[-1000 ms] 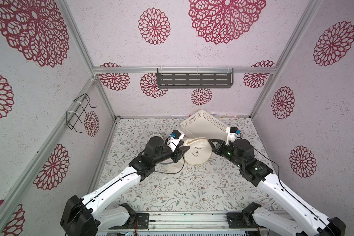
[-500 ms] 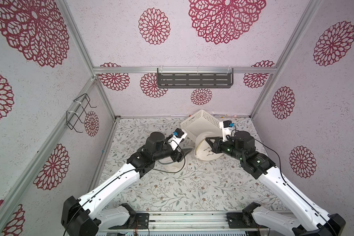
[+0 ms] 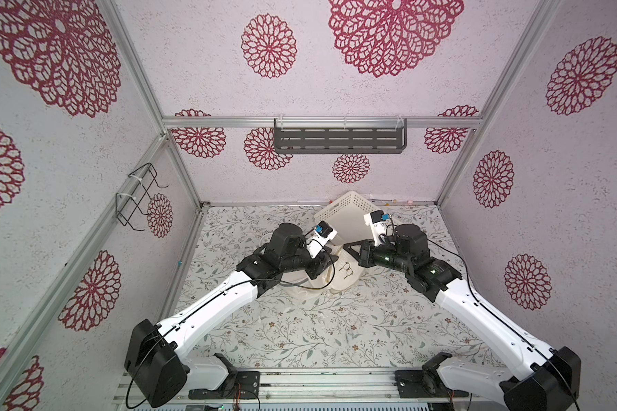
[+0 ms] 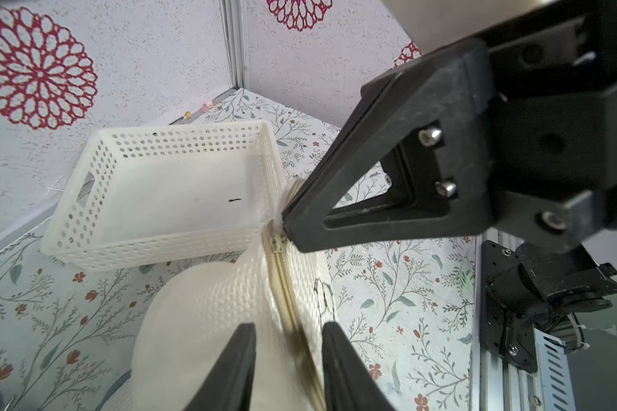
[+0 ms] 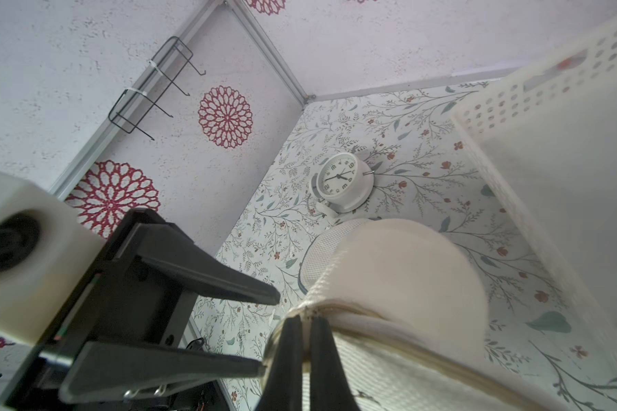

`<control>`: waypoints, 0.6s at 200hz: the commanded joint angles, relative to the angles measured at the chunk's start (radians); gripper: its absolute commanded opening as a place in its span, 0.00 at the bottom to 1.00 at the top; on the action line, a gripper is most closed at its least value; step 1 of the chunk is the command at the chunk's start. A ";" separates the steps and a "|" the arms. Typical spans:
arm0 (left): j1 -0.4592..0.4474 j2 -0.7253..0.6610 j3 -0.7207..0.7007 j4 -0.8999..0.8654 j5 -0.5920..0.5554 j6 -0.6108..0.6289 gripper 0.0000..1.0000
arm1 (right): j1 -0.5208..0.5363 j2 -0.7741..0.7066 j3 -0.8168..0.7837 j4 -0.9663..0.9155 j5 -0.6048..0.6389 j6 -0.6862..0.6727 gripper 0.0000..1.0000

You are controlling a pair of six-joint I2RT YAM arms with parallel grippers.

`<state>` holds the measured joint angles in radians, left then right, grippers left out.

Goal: Turn the laundry bag inside out
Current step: Zip the zipper on the laundry bag.

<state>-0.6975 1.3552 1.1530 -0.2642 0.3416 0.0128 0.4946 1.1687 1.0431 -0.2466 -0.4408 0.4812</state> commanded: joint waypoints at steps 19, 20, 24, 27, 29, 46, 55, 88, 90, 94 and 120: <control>-0.008 0.037 0.050 -0.028 -0.005 0.001 0.32 | 0.008 -0.028 0.023 0.081 -0.064 0.001 0.00; -0.008 0.037 0.051 -0.028 -0.004 0.000 0.32 | 0.007 -0.028 0.023 0.081 -0.065 0.000 0.00; -0.009 0.040 0.054 -0.026 0.001 -0.002 0.33 | 0.007 -0.029 0.024 0.082 -0.065 0.002 0.00; -0.008 0.041 0.056 -0.025 0.006 -0.007 0.34 | 0.007 -0.029 0.024 0.082 -0.063 0.003 0.00; -0.008 0.043 0.057 -0.022 0.007 -0.009 0.35 | 0.007 -0.030 0.024 0.081 -0.062 0.003 0.00; -0.008 0.047 0.060 0.004 0.022 -0.035 0.43 | 0.009 -0.035 0.023 0.084 -0.059 0.007 0.00; -0.008 0.050 0.057 0.020 0.028 -0.051 0.45 | 0.009 -0.034 0.024 0.087 -0.059 0.010 0.00; -0.008 0.063 0.053 0.027 0.016 -0.062 0.21 | 0.014 -0.040 0.025 0.084 -0.045 0.013 0.00; -0.008 0.062 0.053 0.026 0.016 -0.061 0.20 | 0.013 -0.042 0.025 0.082 -0.042 0.014 0.00; -0.008 0.061 0.052 0.027 0.016 -0.060 0.16 | 0.013 -0.046 0.025 0.078 -0.028 0.014 0.00; -0.008 0.052 0.046 0.027 0.027 -0.050 0.00 | -0.009 -0.074 0.024 0.029 0.096 0.054 0.00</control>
<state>-0.6987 1.4067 1.1961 -0.2562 0.3573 -0.0422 0.5030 1.1519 1.0431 -0.2165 -0.4553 0.4934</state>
